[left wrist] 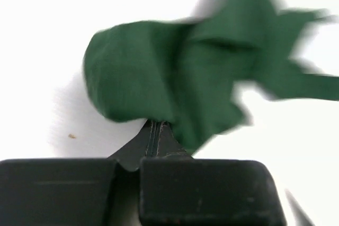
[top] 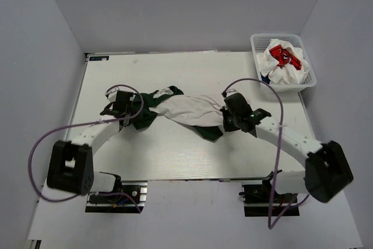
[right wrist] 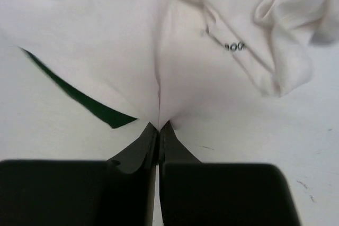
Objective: Fold and stack the t-shirts
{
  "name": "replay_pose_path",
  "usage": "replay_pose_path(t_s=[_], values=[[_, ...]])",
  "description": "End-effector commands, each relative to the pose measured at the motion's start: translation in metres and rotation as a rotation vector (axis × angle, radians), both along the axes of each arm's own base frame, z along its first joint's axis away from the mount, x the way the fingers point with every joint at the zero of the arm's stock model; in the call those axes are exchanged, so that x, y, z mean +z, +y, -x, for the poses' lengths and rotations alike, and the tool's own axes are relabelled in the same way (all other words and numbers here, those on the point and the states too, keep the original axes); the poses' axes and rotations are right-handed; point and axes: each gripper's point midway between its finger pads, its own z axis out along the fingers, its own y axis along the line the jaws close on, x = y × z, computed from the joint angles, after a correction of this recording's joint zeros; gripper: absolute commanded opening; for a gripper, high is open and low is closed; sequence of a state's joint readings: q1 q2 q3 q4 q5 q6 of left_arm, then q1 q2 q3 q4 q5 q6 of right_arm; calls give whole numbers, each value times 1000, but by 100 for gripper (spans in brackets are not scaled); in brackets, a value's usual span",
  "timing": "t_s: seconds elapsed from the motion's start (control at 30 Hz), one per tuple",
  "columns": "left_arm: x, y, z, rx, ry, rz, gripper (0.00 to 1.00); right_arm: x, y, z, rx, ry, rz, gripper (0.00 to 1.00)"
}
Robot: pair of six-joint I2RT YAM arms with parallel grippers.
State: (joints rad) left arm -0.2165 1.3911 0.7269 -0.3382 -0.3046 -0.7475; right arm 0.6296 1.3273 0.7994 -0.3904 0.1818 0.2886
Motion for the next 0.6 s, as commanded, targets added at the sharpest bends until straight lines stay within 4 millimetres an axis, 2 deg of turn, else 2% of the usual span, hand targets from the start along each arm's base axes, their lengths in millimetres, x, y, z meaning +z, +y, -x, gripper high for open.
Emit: replay_pose_path(t_s=[0.0,0.03,0.07,0.1,0.13,0.17,0.2,0.23,0.27,0.3,0.33,0.37,0.4,0.43,0.47,0.5,0.53,0.57], values=[[117,-11,-30,-72,-335,46,0,81,8,-24,-64,-196,-127,0],[146,-12,-31,-71,-400,58,0,98,3,-26,-93,-245,-139,0],[180,-10,-24,-76,-486,67,0,129,2,-33,-113,-317,-170,0],[202,-7,-22,-66,-545,71,0,141,-3,-35,-135,-350,-168,0],[233,-7,-19,-64,-622,85,0,153,-9,-33,-151,-375,-168,0],[251,-3,-14,-58,-663,79,0,175,-11,-35,-176,-417,-194,0],[276,1,-4,-47,-724,84,0,206,-29,-39,-257,-509,-194,0],[309,3,2,-50,-791,88,0,226,-35,-39,-290,-548,-216,0],[326,4,7,-54,-827,86,0,237,-41,-37,-306,-570,-215,0],[339,7,10,-49,-847,77,0,280,-56,-33,-366,-669,-254,0],[377,10,22,-49,-926,83,0,293,-62,-31,-357,-702,-242,0],[388,19,28,-17,-936,55,0,307,-65,-28,-358,-730,-256,0],[405,23,35,-2,-966,55,0,345,-69,-19,-350,-797,-314,0],[443,30,52,12,-1055,52,0,358,-74,-15,-320,-831,-295,0],[455,32,59,6,-1078,37,0,366,-72,-8,-286,-833,-305,0],[475,35,71,8,-1133,36,0,402,-77,2,-261,-901,-350,0],[503,37,86,2,-1204,39,0,414,-75,10,-222,-923,-373,0],[518,38,95,-14,-1240,30,0,436,-80,18,-196,-971,-381,0]])
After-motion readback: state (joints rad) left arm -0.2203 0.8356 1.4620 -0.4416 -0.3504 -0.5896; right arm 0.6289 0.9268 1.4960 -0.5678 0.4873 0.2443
